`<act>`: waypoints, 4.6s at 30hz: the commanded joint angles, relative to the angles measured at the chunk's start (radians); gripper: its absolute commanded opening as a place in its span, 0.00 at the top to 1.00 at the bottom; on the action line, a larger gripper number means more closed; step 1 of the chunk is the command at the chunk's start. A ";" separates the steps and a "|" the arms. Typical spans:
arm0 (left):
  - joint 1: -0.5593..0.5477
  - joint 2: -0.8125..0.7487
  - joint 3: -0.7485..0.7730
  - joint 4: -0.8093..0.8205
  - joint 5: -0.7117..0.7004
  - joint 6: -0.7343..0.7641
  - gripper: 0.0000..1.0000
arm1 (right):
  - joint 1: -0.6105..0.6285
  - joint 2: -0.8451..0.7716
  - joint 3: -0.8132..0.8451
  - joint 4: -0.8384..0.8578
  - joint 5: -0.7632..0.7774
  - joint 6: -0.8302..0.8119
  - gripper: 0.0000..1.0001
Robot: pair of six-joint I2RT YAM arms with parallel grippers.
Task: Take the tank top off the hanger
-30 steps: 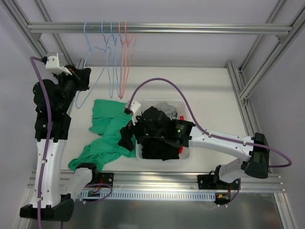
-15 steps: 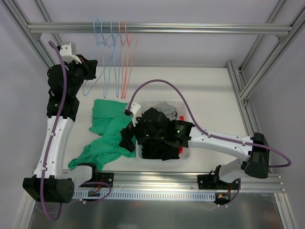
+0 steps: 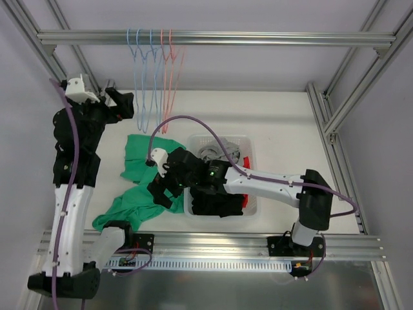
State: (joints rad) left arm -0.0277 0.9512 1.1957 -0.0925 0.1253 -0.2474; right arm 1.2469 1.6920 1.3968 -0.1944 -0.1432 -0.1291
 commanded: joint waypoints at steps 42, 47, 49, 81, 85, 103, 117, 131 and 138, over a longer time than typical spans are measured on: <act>-0.014 -1.068 -0.504 -0.263 -0.481 0.117 0.01 | 0.065 -0.069 0.085 0.170 -0.030 -0.187 1.00; -0.015 -1.086 -0.509 -0.263 -0.529 0.106 0.01 | 0.066 -0.265 0.111 0.139 -0.042 -0.176 1.00; -0.015 -1.082 -0.512 -0.263 -0.539 0.099 0.01 | 0.066 -0.329 0.139 0.098 -0.027 -0.173 1.00; -0.017 -1.082 -0.524 -0.256 -0.532 0.100 0.01 | -0.535 -0.609 -0.201 -0.017 -0.297 0.198 1.00; -0.017 -1.080 -0.522 -0.254 -0.532 0.100 0.01 | -0.544 -0.574 -0.448 0.073 -0.190 0.223 1.00; -0.017 -0.983 -0.466 -0.260 -0.412 0.109 0.01 | -0.463 -0.377 -0.651 0.084 0.201 0.249 0.77; -0.017 -0.655 -0.349 -0.398 -0.299 0.048 0.01 | -0.498 -0.540 -0.300 -0.210 0.247 0.163 0.16; -0.017 -0.517 -0.327 -0.604 -0.153 0.053 0.01 | -0.590 -0.986 -0.258 -0.664 0.908 0.046 0.00; -0.017 -0.663 -0.406 -0.589 -0.244 0.050 0.01 | -0.590 -1.190 -0.363 -0.775 0.989 0.068 0.01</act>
State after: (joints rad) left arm -0.0395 0.3344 0.8165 -0.6849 -0.0925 -0.1993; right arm 0.6579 0.5289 1.0592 -0.8909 0.7532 -0.0788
